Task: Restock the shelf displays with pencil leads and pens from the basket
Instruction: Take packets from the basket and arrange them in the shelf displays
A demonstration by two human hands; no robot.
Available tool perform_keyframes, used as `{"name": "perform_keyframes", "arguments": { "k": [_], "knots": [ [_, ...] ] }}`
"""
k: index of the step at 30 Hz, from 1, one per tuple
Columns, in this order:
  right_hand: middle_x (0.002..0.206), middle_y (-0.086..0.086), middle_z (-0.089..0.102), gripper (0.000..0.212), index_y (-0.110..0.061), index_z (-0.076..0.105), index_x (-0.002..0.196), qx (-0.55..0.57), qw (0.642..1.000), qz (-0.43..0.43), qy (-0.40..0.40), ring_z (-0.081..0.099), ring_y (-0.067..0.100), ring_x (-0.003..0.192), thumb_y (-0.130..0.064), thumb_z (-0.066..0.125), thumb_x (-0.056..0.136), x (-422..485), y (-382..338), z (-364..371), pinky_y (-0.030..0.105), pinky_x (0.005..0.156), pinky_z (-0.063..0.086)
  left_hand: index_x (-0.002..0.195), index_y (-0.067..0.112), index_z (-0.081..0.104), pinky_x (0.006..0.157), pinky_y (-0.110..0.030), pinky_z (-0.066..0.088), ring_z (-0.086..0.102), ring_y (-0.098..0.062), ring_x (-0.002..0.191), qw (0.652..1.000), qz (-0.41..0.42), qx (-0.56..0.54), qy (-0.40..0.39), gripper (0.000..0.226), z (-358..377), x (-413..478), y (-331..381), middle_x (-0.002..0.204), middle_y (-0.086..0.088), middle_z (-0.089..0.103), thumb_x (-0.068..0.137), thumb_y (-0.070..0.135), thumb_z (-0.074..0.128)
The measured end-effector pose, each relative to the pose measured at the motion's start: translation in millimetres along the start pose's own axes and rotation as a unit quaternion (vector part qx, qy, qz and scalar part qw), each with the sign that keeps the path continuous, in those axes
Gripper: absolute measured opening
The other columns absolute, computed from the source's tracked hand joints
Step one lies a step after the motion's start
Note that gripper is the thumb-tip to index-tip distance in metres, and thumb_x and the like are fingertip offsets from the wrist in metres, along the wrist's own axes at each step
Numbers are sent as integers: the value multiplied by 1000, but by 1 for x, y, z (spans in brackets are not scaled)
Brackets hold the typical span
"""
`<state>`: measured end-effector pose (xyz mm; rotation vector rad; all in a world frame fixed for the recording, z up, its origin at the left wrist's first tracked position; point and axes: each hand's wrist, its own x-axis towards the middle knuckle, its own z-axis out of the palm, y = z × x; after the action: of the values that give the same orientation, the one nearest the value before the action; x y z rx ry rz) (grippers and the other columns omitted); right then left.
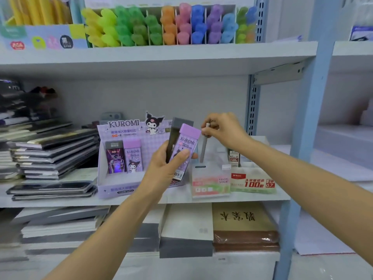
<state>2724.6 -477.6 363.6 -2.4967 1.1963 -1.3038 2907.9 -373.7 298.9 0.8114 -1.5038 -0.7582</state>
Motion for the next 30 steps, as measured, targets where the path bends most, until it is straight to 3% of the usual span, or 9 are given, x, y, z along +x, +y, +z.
{"name": "perform_keyframes", "arguments": {
  "k": [6, 11, 16, 19, 21, 23, 25, 28, 30],
  "knots": [
    [71, -5, 71, 10, -14, 64, 95, -16, 998, -5, -61, 68, -1, 67, -16, 70, 87, 8, 7, 0, 22, 73, 56, 118, 25, 60, 68, -16, 52, 71, -11, 94, 999, -14, -22, -21, 24, -1, 5, -6, 101, -2, 75, 94, 26, 59],
    [85, 3, 69, 22, -16, 54, 90, -4, 1000, 15, 13, 67, 5, 61, -11, 74, 83, 14, 8, 11, 23, 67, 54, 115, 29, 61, 64, -18, 51, 70, -12, 89, 999, -25, -15, -15, 21, -2, 7, -8, 100, -2, 75, 95, 31, 58],
    [88, 4, 69, 15, -9, 70, 89, -58, 998, 31, 24, 63, 16, 76, -16, 79, 79, 13, 12, 20, 39, 80, 54, 119, 23, 61, 71, -18, 53, 70, -13, 98, 999, -29, -32, -11, 32, -3, 5, -7, 102, -3, 75, 88, 31, 61],
    [100, 5, 64, 24, -12, 73, 106, -102, 995, 17, 12, 59, 17, 85, -23, 73, 85, 9, 8, 16, 35, 85, 50, 118, 22, 62, 71, -17, 53, 71, -13, 97, 999, -32, -39, 2, 31, -3, 4, -4, 103, -3, 75, 88, 28, 64],
    [102, 2, 62, 23, -14, 71, 111, -47, 997, 8, 53, 59, 13, 85, -26, 66, 91, 2, -1, 9, 24, 80, 46, 120, 20, 62, 69, -17, 53, 71, -12, 95, 999, -26, -37, 15, 38, -3, 4, 0, 104, -3, 75, 84, 31, 66],
    [93, -2, 67, 22, -13, 69, 108, 123, 989, 14, 79, 60, 9, 72, -27, 59, 95, -10, -13, 0, 19, 64, 45, 120, 18, 62, 66, -20, 54, 72, -13, 90, 998, -23, -44, 29, 45, -3, 4, 3, 103, -3, 75, 78, 34, 69],
    [82, -2, 70, 23, -9, 65, 109, 276, 960, 29, 28, 61, 11, 63, -27, 59, 95, -23, -26, -5, 21, 49, 43, 118, 16, 63, 67, -24, 57, 72, -17, 90, 998, -22, -49, 44, 44, -1, 4, 5, 102, -4, 75, 77, 31, 71],
    [79, -1, 72, 20, -13, 66, 105, 278, 958, 18, -62, 65, 12, 65, -22, 70, 88, -37, -40, -2, 22, 49, 47, 114, 14, 65, 73, -29, 59, 72, -22, 88, 996, -19, -45, 71, 44, 4, 2, 5, 100, -6, 75, 74, 29, 74],
    [79, -1, 72, 19, -14, 66, 104, 268, 961, 20, -66, 65, 11, 65, -19, 71, 86, -39, -45, 1, 22, 52, 48, 115, 15, 65, 77, -32, 58, 72, -22, 90, 996, -26, -41, 68, 44, 3, -1, 5, 101, -6, 75, 75, 33, 72]
  ]
}}
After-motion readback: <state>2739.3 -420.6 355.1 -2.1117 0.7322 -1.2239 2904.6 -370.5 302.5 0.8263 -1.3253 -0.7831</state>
